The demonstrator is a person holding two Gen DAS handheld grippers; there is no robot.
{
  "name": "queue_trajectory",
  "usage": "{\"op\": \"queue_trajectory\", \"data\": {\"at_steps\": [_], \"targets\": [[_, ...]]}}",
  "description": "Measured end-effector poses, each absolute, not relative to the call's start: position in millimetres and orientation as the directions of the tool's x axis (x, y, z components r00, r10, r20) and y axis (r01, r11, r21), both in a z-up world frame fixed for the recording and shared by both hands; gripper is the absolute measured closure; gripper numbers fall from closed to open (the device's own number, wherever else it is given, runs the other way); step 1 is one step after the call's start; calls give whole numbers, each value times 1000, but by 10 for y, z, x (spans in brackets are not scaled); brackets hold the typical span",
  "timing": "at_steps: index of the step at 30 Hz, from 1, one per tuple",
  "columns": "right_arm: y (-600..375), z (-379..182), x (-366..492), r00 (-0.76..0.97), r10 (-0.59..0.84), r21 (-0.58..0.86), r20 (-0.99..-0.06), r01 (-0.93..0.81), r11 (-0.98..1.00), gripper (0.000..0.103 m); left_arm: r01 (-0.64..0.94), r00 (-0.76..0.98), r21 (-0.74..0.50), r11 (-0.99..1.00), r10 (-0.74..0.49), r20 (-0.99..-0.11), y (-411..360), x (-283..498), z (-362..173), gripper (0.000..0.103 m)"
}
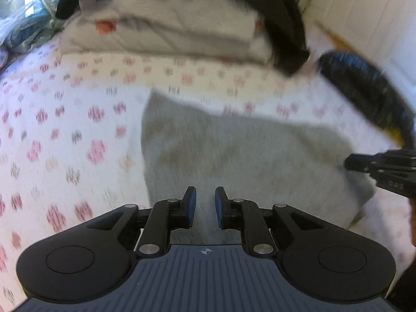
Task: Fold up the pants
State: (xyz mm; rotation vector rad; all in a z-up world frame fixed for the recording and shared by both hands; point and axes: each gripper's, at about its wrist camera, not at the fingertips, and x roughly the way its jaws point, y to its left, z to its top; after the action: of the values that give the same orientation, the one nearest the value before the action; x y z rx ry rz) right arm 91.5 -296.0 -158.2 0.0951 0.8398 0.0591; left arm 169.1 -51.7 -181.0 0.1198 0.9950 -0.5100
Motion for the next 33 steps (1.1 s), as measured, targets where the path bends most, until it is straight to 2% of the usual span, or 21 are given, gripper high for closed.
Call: {"op": "queue_trajectory", "data": {"at_steps": [3, 5, 7, 11, 14, 19, 22, 24, 27, 30, 33], "targets": [[-2786, -1800, 784, 642, 5, 18, -766, 13, 1000, 83, 392, 427, -77, 917, -256, -867, -548, 1701, -2051, 88], [-2745, -1985, 768, 604, -9, 11, -797, 30, 999, 83, 359, 432, -90, 929, -252, -866, -488, 1726, -2095, 87], [-2741, -2062, 727, 624, -18, 1, -781, 31, 1000, 83, 335, 439, -71, 939, -222, -871, -485, 1763, -2072, 87], [-2755, -2015, 728, 608, -9, 18, -794, 38, 999, 80, 288, 456, -55, 956, -187, -870, -468, 1810, -1891, 87], [-2788, -1785, 778, 637, 4, 50, -771, 55, 997, 78, 247, 508, -33, 968, -159, -847, -495, 1833, -1684, 87], [-2785, -1583, 1010, 668, -24, 32, -744, 72, 997, 64, 239, 550, -34, 970, -164, -819, -591, 1955, -1501, 87], [-2771, -1565, 1108, 675, -47, 16, -737, 87, 996, 62, 246, 562, -19, 969, -159, -812, -648, 2064, -1485, 87], [-2767, -1559, 1175, 682, -56, 12, -729, 96, 995, 57, 244, 565, -10, 970, -150, -811, -668, 2118, -1480, 87], [-2774, -1551, 1254, 693, -75, 8, -717, 115, 993, 40, 245, 566, 1, 970, -142, -812, -698, 2217, -1527, 85], [-2794, -1571, 1316, 703, -104, 0, -703, 146, 989, 36, 250, 566, 16, 968, -133, -814, -755, 2341, -1613, 84], [-2842, -1624, 1380, 702, -145, -6, -697, 196, 980, 37, 242, 548, 24, 970, -116, -829, -800, 2491, -1745, 83]]}}
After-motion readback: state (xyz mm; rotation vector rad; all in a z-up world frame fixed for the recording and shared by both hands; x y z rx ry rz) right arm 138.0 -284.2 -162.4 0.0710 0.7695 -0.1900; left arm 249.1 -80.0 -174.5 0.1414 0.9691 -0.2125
